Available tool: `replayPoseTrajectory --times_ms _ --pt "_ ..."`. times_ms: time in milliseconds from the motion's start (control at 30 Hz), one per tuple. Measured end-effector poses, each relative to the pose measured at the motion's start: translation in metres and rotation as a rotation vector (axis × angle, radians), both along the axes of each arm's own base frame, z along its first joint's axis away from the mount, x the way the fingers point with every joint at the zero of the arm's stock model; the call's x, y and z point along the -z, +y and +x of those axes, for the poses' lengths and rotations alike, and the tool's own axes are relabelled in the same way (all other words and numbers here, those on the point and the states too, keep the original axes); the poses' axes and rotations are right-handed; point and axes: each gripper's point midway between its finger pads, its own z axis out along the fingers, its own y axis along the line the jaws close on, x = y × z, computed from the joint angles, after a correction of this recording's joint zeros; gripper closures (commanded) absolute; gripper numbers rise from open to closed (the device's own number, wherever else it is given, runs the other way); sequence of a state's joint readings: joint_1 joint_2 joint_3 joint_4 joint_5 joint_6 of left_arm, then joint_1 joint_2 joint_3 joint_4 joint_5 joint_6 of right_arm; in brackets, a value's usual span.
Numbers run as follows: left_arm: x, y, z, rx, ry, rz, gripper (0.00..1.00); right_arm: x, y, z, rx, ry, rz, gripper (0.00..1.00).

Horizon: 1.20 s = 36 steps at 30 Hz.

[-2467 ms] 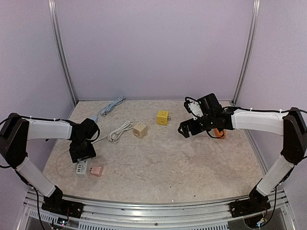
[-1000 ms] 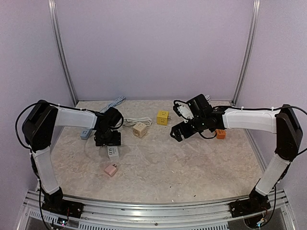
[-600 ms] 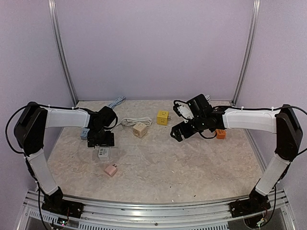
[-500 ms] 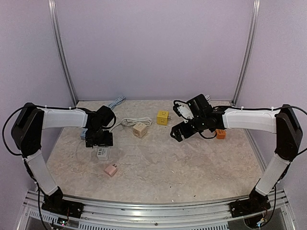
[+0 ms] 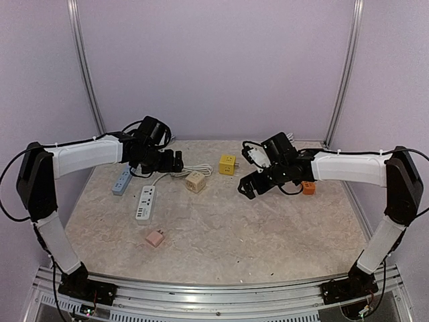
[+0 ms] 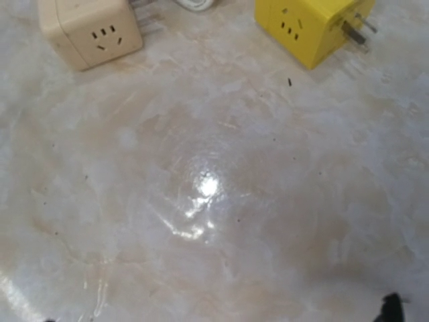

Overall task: Insert the plug
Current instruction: Move the socket to the corner of the board, then pick up the plug at the center of the board.

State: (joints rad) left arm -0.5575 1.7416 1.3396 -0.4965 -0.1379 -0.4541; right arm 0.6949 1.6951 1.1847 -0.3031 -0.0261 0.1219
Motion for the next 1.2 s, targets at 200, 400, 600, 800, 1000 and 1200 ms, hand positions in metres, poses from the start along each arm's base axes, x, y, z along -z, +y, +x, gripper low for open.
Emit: replayPoseTrajectory --times_ms 200,400,600,800,1000,1200 --pt "-0.004 -0.057 0.035 0.243 -0.084 -0.002 0.01 -0.021 -0.012 -0.011 0.007 -0.038 0.028 0.00" --pt "0.021 -0.078 0.064 0.339 -0.080 0.066 0.01 -0.049 -0.032 -0.024 0.030 -0.088 0.071 0.00" --pt "0.058 -0.079 0.063 0.385 -0.010 0.114 0.01 -0.059 -0.043 -0.023 0.064 -0.119 0.075 0.00" --pt "0.075 -0.081 0.055 0.415 0.042 0.118 0.03 -0.053 -0.047 -0.024 0.074 -0.109 0.061 0.00" --pt "0.074 -0.085 0.054 0.428 0.048 0.103 0.08 -0.049 -0.048 -0.025 0.078 -0.100 0.059 0.00" --pt "0.077 -0.090 0.053 0.443 0.064 0.085 0.19 -0.049 -0.048 -0.025 0.079 -0.099 0.060 0.00"
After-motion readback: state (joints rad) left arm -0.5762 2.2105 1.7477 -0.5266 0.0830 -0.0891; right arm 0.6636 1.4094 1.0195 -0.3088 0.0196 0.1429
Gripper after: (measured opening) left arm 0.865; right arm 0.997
